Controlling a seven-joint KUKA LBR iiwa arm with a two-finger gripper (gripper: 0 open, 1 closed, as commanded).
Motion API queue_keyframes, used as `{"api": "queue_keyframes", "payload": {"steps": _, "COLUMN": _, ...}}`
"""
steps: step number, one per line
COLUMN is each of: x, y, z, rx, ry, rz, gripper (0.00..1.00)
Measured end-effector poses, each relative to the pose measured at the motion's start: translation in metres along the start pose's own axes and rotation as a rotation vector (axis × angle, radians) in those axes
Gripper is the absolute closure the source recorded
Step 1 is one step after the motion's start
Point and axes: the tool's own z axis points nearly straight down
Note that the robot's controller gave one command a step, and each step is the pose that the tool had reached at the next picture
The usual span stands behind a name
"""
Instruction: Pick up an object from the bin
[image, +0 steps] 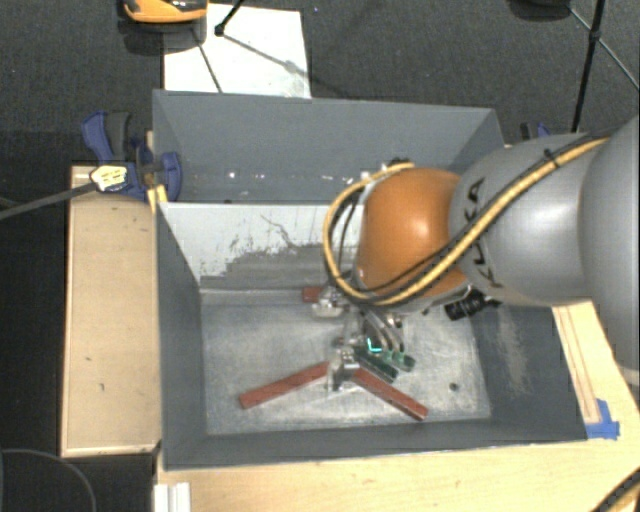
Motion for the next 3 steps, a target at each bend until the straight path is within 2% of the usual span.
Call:
{"api": "queue_keyframes", "payload": {"steps": 1, "x": -0.002, "y": -0.001, "z": -0.004, "rx": -0.001, "ry": -0.008, "rz": 0.004, "gripper": 0.0}}
{"api": "queue_keyframes", "payload": {"steps": 2, "x": -0.021, "y": -0.056, "z": 0.061, "rx": -0.001, "ry": -0.014, "rz": -0.05, "gripper": 0.0}}
{"api": "queue_keyframes", "payload": {"steps": 3, "x": -0.026, "y": -0.071, "z": 0.07, "rx": -0.007, "ry": -0.023, "rz": -0.055, "gripper": 0.0}}
